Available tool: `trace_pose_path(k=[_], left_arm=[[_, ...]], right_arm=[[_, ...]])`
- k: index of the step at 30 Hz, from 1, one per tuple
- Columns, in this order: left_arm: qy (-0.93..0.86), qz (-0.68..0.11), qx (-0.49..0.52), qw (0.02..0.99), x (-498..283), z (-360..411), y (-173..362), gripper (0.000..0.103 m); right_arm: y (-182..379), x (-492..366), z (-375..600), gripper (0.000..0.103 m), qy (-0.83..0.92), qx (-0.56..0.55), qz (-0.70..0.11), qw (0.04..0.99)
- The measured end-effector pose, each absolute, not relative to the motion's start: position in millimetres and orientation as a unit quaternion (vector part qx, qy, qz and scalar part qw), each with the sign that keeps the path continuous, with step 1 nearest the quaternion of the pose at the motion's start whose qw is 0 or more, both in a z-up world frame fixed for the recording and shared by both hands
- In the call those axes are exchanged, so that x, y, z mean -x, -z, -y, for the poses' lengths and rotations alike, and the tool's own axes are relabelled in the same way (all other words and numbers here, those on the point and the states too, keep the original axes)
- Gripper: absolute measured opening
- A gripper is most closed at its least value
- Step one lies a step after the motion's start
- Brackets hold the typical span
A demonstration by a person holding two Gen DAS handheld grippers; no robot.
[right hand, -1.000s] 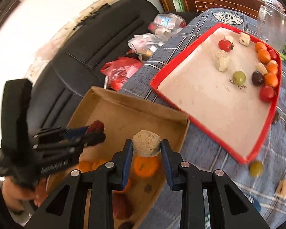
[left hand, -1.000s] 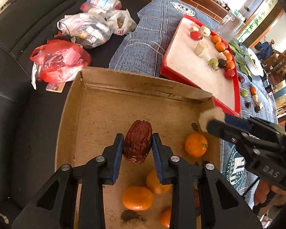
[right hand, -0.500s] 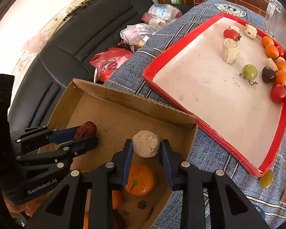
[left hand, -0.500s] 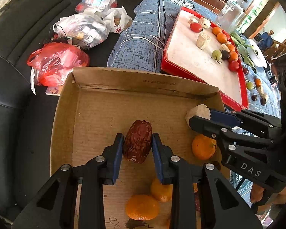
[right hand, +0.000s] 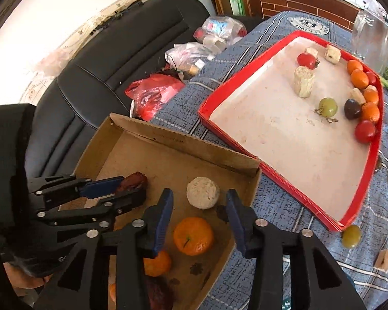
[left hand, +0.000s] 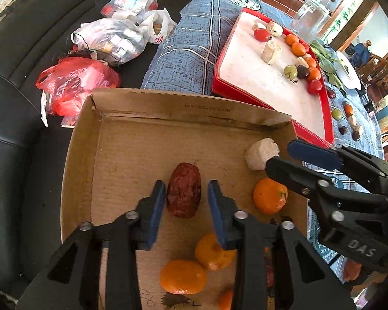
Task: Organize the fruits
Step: 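Open the right gripper to drop the rice cake while the left gripper holds the red date above the box, then open the left gripper to drop the red date into the box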
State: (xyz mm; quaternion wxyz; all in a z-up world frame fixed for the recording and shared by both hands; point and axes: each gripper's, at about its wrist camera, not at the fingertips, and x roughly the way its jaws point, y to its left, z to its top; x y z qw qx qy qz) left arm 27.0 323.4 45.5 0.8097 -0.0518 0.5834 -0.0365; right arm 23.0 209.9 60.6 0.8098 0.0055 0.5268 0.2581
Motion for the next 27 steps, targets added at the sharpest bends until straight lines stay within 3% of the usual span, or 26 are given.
trace_pose_path(k=[9,27], left_arm=[[0.037,-0.569,0.04,0.82,-17.5,-311.6,-64.2,0.052],[0.093,-0.551,0.012,0.829,-1.3,-245.1,-90.8,0.053]], right_arm=[[-90.8,1.8,-177.3,0.051,-0.26,-0.026,-0.498,0.827],[-92.4,41.8,-80.9,0.056,-0.198,-0.07,-0.501,0.84]])
